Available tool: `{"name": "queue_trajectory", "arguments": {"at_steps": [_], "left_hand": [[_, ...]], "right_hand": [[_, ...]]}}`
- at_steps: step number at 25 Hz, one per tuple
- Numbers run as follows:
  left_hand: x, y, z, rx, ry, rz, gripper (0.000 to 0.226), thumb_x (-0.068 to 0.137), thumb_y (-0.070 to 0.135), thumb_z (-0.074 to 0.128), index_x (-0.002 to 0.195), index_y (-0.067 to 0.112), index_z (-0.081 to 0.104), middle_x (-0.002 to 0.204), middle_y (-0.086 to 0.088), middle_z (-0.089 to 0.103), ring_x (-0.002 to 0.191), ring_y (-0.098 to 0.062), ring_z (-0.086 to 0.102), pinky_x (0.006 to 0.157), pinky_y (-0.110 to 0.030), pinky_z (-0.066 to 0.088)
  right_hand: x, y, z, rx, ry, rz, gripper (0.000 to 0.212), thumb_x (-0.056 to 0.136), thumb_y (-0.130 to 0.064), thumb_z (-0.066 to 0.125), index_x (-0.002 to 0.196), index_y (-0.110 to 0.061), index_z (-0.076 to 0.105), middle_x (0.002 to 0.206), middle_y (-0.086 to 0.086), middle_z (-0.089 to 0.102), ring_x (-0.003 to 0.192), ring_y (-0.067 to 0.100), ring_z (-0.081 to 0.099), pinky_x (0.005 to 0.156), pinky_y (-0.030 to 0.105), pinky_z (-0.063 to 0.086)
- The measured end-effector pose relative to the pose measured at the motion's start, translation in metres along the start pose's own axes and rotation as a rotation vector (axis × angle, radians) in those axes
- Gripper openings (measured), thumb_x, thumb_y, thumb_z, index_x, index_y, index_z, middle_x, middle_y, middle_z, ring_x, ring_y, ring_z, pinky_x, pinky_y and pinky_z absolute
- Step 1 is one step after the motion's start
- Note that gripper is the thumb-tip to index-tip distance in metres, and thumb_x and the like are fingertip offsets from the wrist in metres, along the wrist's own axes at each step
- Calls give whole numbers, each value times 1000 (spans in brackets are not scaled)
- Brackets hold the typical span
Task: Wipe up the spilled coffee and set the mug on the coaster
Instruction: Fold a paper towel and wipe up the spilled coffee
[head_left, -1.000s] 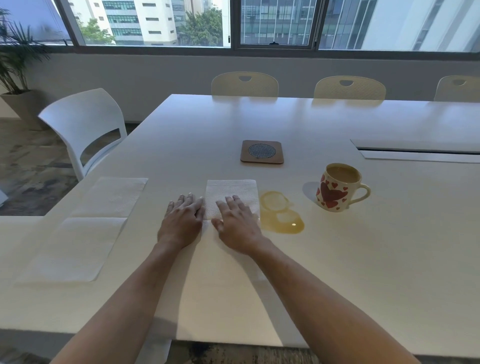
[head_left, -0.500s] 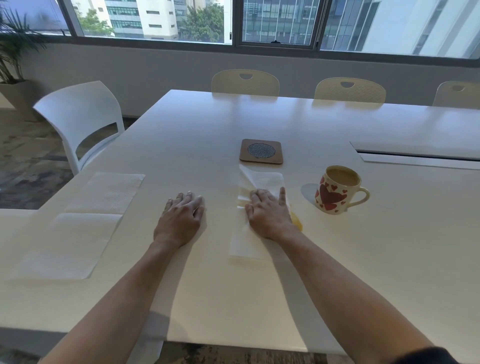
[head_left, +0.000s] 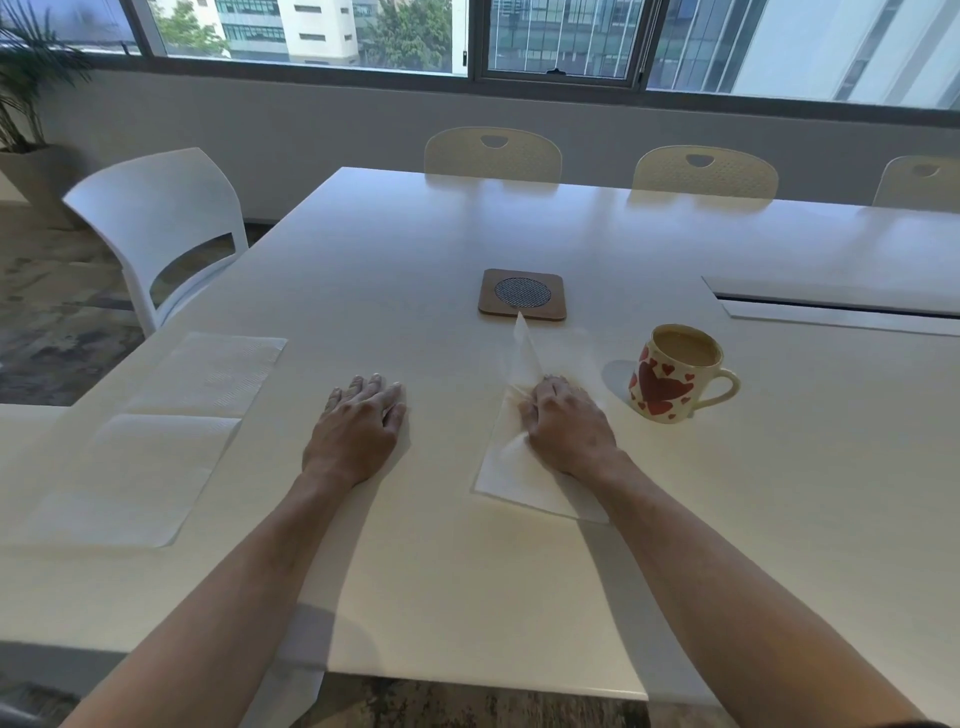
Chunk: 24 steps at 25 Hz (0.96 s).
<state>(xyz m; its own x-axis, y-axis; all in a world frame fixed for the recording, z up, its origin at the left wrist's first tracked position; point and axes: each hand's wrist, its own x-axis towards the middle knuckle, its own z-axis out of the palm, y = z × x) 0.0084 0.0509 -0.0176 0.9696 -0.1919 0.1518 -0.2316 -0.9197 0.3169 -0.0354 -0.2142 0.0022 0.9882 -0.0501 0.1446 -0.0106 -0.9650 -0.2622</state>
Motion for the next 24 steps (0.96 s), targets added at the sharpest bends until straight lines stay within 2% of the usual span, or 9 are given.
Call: {"name": "queue_trajectory", "arguments": {"at_steps": [2,4,8,11,15,18,20,22,24], "left_hand": [[0,0,0,-9,13,0,45,99,38,37,142,28,46,156,-3,34,147,-21,24,121,-38,12],[1,2,-1,-12,19,2,44,99,38,38,141,28,47,156,-3,35,147,-21,24,121,-38,13],[4,2,-3,-14,26,1,45,99,39,37,142,28,46,157,-2,34,147,-19,24,121,-37,12],[0,1,0,-8,16,-5,46,99,39,37,143,28,45,157,-2,33,147,-19,24,121,-37,12],[2,1,-1,-9,25,-1,45,99,38,39,142,27,46,156,-2,35,147,-20,25,121,-38,13],[1,1,0,-6,25,1,45,99,38,39,141,26,47,156,-2,36,146,-20,26,120,-38,14],[0,1,0,-8,29,0,45,99,38,39,141,26,48,155,-2,36,146,-20,26,120,-38,14],[0,1,0,-10,35,3,44,99,38,40,140,26,49,155,-3,37,146,-21,27,120,-38,14],[1,1,0,-8,30,4,44,99,38,40,140,26,48,155,-3,36,146,-21,27,120,-38,14]], "right_hand": [[-3,0,-3,-8,77,-17,32,99,-29,40,107,-5,60,115,14,64,106,30,59,90,36,44],[-5,1,-6,-31,129,-38,27,99,-28,43,96,-7,61,100,12,67,90,29,62,74,32,42],[-15,2,-13,-43,214,-67,30,99,-30,45,85,-9,62,85,9,69,73,29,65,69,36,53],[-29,2,-9,-36,269,-93,29,97,-29,49,77,-11,59,74,6,67,63,27,64,61,36,55],[-34,8,-13,22,296,-139,20,97,-28,55,86,-12,58,69,5,66,58,24,62,56,32,52],[-30,9,-21,140,251,-99,12,98,-24,55,104,-14,54,78,8,70,63,27,66,60,32,53],[-26,10,-28,289,246,-60,10,98,-18,55,107,-13,55,83,8,71,66,26,68,58,26,51],[-19,11,-38,451,274,0,7,100,-14,51,105,-14,55,82,3,67,65,14,65,54,12,43],[-11,13,-50,593,270,124,12,103,-21,43,109,-19,52,91,-2,61,72,3,59,63,12,42]]}}
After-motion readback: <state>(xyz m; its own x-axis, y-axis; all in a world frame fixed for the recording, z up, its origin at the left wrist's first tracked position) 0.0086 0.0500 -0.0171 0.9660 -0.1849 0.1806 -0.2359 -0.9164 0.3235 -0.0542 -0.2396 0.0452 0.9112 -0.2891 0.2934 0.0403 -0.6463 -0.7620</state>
